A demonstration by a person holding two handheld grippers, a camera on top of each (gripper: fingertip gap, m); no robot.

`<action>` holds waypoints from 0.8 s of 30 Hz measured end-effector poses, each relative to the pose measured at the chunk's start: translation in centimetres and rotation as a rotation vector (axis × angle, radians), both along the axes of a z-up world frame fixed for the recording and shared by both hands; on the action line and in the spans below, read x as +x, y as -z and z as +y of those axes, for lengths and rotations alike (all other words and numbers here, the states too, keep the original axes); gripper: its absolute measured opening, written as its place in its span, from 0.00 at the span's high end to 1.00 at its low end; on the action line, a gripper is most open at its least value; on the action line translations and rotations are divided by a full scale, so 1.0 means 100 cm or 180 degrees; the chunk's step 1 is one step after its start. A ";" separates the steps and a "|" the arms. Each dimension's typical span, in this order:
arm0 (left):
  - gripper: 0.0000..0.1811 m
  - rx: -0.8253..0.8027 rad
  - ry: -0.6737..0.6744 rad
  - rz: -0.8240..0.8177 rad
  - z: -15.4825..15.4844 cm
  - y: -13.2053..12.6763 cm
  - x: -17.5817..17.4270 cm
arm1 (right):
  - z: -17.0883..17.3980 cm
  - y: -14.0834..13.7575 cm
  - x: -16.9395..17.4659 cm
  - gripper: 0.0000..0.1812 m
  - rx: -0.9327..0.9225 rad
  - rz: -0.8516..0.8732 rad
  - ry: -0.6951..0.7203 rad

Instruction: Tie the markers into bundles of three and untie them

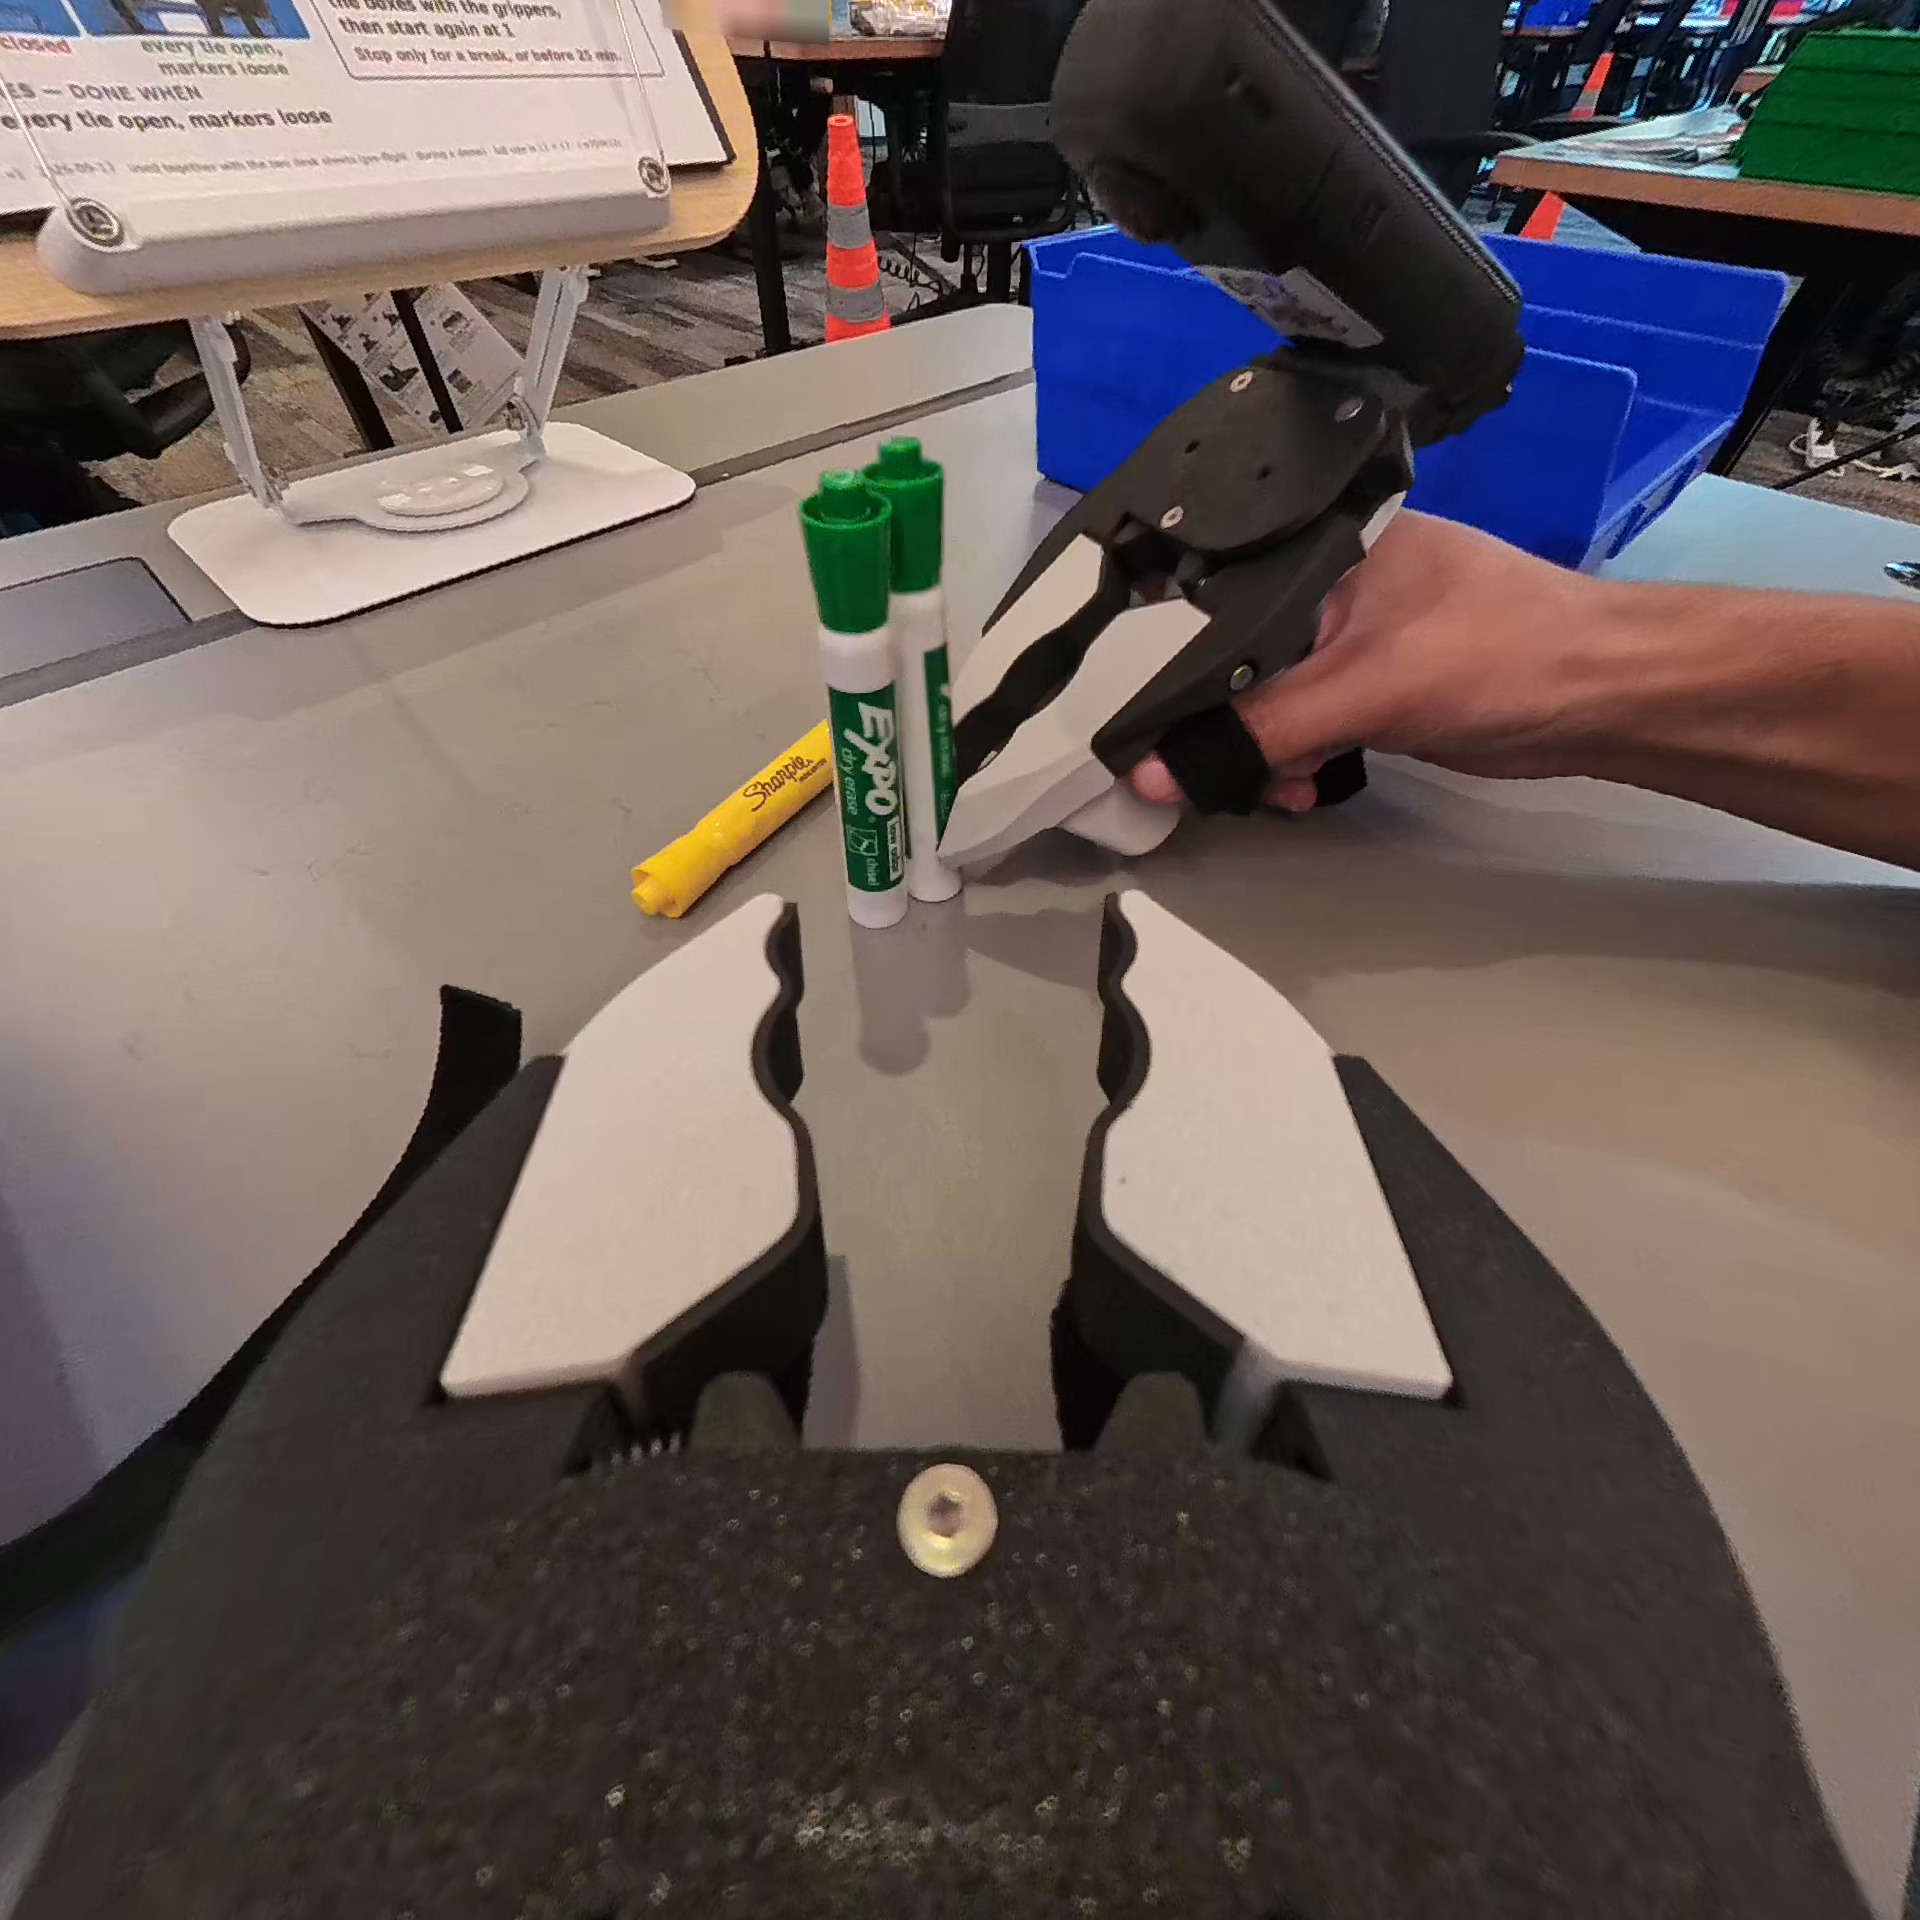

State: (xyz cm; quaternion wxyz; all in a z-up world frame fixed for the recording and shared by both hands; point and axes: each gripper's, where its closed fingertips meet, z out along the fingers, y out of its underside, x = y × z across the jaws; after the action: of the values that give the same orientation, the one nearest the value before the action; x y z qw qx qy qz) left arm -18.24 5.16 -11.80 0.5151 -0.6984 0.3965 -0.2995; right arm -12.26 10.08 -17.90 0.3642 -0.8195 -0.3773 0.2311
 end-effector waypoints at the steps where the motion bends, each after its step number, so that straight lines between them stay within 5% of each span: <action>1: 0.70 0.0002 -0.0001 -0.0002 0.000 0.000 0.000 | 0.001 0.000 0.000 0.90 0.0003 -0.0007 -0.0003; 17: 0.70 0.0010 0.0028 0.0073 -0.001 0.003 0.001 | 0.006 0.009 0.002 0.88 0.0157 -0.0386 -0.0042; 22: 0.70 -0.0003 0.0024 0.0076 -0.001 0.003 0.000 | -0.009 -0.016 0.022 0.80 0.0345 -0.0255 0.0129; 24: 0.69 -0.0002 0.0004 0.0052 -0.001 0.002 -0.001 | -0.027 -0.039 0.027 0.77 0.0471 0.0194 0.0256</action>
State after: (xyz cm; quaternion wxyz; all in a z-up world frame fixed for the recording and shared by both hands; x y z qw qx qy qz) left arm -18.38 5.06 -12.02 0.5114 -0.7008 0.4010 -0.2942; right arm -9.54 7.40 -14.04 0.4441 -0.7974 -0.3489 0.2126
